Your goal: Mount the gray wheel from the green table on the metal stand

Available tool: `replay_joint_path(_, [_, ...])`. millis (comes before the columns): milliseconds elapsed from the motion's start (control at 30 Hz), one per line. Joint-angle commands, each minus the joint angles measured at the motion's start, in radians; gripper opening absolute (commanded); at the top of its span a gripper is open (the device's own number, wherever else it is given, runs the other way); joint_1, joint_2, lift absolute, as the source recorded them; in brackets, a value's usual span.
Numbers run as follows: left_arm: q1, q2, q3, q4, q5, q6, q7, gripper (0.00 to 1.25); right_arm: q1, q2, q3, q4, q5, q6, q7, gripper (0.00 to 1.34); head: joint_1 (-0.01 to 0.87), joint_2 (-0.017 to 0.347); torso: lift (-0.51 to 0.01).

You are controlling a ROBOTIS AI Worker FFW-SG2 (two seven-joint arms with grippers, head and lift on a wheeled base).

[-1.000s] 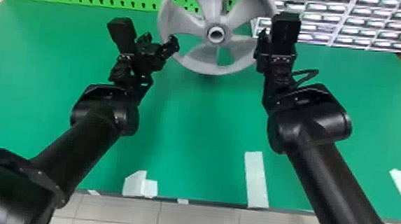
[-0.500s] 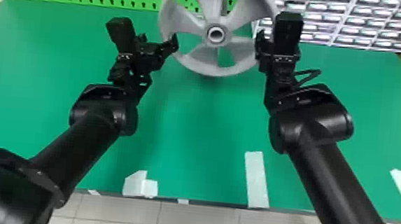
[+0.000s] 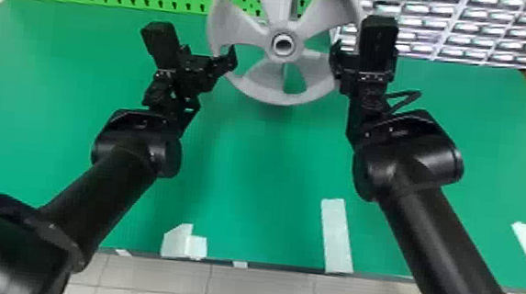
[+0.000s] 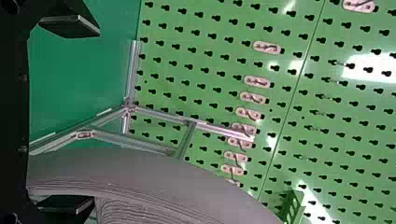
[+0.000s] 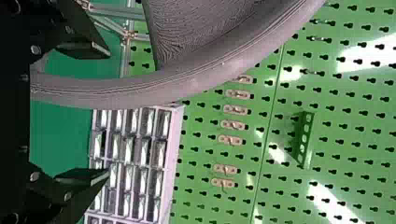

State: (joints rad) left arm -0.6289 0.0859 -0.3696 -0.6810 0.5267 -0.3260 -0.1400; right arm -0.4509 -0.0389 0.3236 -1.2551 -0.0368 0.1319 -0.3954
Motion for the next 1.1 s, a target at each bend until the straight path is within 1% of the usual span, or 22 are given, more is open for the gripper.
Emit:
replay_joint_path(0, [-0.002, 0.0, -0.005, 0.0, -0.001, -0.005, -0.001, 1.19, 0.0, -0.001, 0.0, 0.0, 0.0, 0.0, 0.0, 1.13, 0.867, 0.052, -0.1])
replay_joint_path(67, [0.0, 0.0, -0.006, 0.0, -0.001, -0.008, -0.001, 1.19, 0.0, -0.001, 0.0, 0.0, 0.0, 0.0, 0.0, 1.18, 0.867, 0.052, -0.1])
replay_joint_path(267, [0.0, 0.0, -0.012, 0.0, -0.001, -0.008, -0.006, 1.25, 0.0, -0.001, 0.002, 0.0, 0.0, 0.0, 0.0, 1.21, 0.867, 0.052, -0.1])
replay_joint_path(400, [0.0, 0.0, -0.014, 0.0, -0.001, -0.008, -0.009, 1.25, 0.0, -0.001, 0.003, 0.0, 0.0, -0.002, 0.0, 1.33, 0.867, 0.052, -0.1])
replay_joint_path(800, [0.014, 0.0, -0.012, -0.009, -0.008, -0.002, -0.009, 1.25, 0.008, -0.004, 0.006, -0.004, 0.003, -0.014, 0.0, 1.34, 0.867, 0.052, -0.1])
replay_joint_path(1067, [0.054, 0.011, 0.02, -0.081, -0.054, 0.033, 0.013, 1.25, 0.017, -0.006, 0.008, -0.018, 0.003, -0.014, 0.0, 1.34, 0.867, 0.052, -0.1])
